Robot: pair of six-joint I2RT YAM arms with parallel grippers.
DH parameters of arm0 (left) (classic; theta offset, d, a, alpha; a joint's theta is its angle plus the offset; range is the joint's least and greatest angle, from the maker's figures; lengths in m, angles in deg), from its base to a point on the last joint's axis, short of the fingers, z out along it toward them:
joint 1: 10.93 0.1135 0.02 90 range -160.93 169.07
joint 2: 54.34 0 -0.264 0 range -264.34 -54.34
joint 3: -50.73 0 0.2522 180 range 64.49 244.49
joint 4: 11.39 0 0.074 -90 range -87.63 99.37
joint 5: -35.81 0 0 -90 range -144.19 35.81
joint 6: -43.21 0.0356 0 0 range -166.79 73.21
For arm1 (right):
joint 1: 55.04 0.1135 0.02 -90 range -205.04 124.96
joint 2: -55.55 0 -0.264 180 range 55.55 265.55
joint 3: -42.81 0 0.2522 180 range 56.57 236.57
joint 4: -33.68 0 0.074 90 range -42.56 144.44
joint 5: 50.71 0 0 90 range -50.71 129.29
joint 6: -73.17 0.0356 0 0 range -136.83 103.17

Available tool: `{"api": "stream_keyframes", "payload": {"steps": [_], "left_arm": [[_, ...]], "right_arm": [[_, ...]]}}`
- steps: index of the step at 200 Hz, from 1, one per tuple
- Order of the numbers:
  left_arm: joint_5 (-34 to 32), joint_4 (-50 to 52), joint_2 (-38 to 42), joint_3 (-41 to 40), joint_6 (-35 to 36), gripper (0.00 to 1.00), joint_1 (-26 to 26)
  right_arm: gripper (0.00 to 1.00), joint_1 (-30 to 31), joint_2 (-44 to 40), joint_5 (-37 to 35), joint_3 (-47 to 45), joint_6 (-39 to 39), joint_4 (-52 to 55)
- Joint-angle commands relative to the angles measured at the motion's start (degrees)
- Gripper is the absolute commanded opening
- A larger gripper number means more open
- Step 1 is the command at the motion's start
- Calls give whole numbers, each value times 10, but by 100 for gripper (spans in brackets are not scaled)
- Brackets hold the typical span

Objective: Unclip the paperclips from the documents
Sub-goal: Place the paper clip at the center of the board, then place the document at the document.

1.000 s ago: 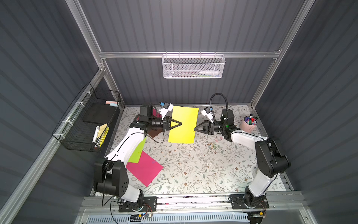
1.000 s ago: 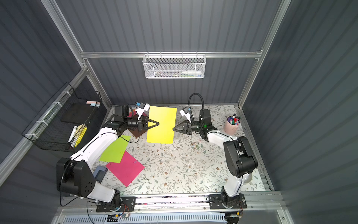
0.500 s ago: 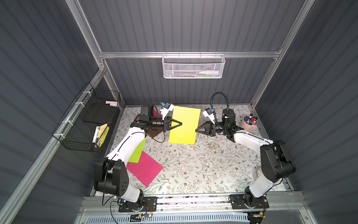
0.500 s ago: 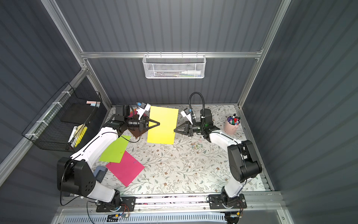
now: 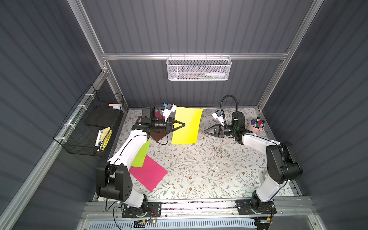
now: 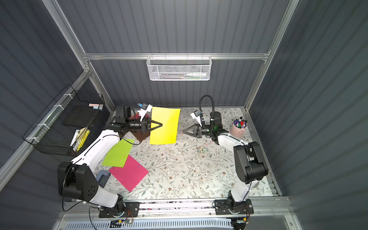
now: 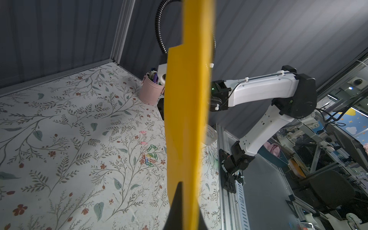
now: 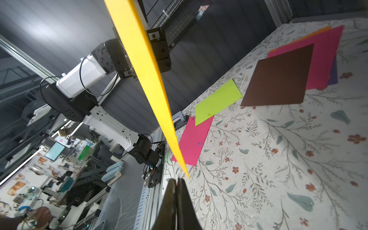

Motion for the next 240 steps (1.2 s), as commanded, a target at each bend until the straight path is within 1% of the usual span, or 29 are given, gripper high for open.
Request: {"api": "stream_keyframes", "payload": {"steps": [1, 11, 25, 39, 58, 71, 81, 86, 97, 115, 124, 147, 158, 172, 186, 196, 198, 214, 219, 225, 228, 235, 237, 240], "left_arm": [[7, -3, 2, 17, 8, 0, 2], [3, -3, 1, 17, 8, 0, 2], [-17, -6, 0, 14, 8, 0, 2], [-73, -17, -6, 10, -2, 0, 5], [-155, -97, -14, -21, -70, 0, 23], [-176, -148, -35, -41, -108, 0, 44], [-197, -156, -58, -41, -111, 0, 57], [-203, -161, -70, -41, -113, 0, 61], [-241, -170, -92, -40, -127, 0, 70], [-286, -187, -119, -42, -147, 0, 90], [-304, -193, -132, -41, -158, 0, 99], [-369, -170, -181, -22, -157, 0, 129], [-397, -153, -205, -9, -148, 0, 139], [-433, -137, -232, 4, -151, 0, 149], [-460, -128, -254, 10, -161, 0, 164], [-466, -126, -265, 9, -168, 0, 175], [-478, -124, -268, 10, -171, 0, 177], [-512, -105, -286, 17, -175, 0, 192], [-528, -97, -287, 19, -176, 9, 195], [-552, -88, -285, 18, -182, 35, 197], [-566, -80, -283, 17, -186, 47, 197], [-602, -65, -276, 13, -193, 66, 198], [-612, -61, -272, 12, -194, 77, 198], [-628, -56, -266, 9, -196, 87, 198]], "right_arm": [[2, 2, 2, 3, -8, 11, -15], [2, -2, 1, -10, -9, 5, 0], [0, -10, 2, -42, -4, -28, 77], [0, -20, 1, -88, -15, -52, 148], [0, -27, 2, -165, -48, -67, 222], [0, -27, 8, -213, -61, -85, 283], [0, -26, 12, -257, -69, -95, 323], [0, -26, 13, -272, -71, -102, 337], [0, -27, 12, -318, -75, -108, 368], [0, -27, 20, -366, -65, -115, 409], [0, -28, 31, -380, -53, -119, 430], [0, -27, 51, -406, -33, -119, 459], [7, -27, 51, -418, -31, -115, 463], [12, -27, 45, -433, -29, -118, 473], [22, -26, 39, -445, -25, -122, 488], [30, -24, 36, -447, -22, -127, 497], [31, -23, 36, -450, -21, -127, 498], [39, -18, 33, -453, -14, -135, 513], [41, -16, 32, -455, -11, -137, 519], [44, -13, 31, -459, -8, -142, 524], [45, -11, 29, -460, -7, -143, 526], [47, -9, 27, -463, -1, -147, 534], [47, -8, 27, -465, 0, -147, 541], [48, -7, 25, -468, 2, -148, 546]]}}
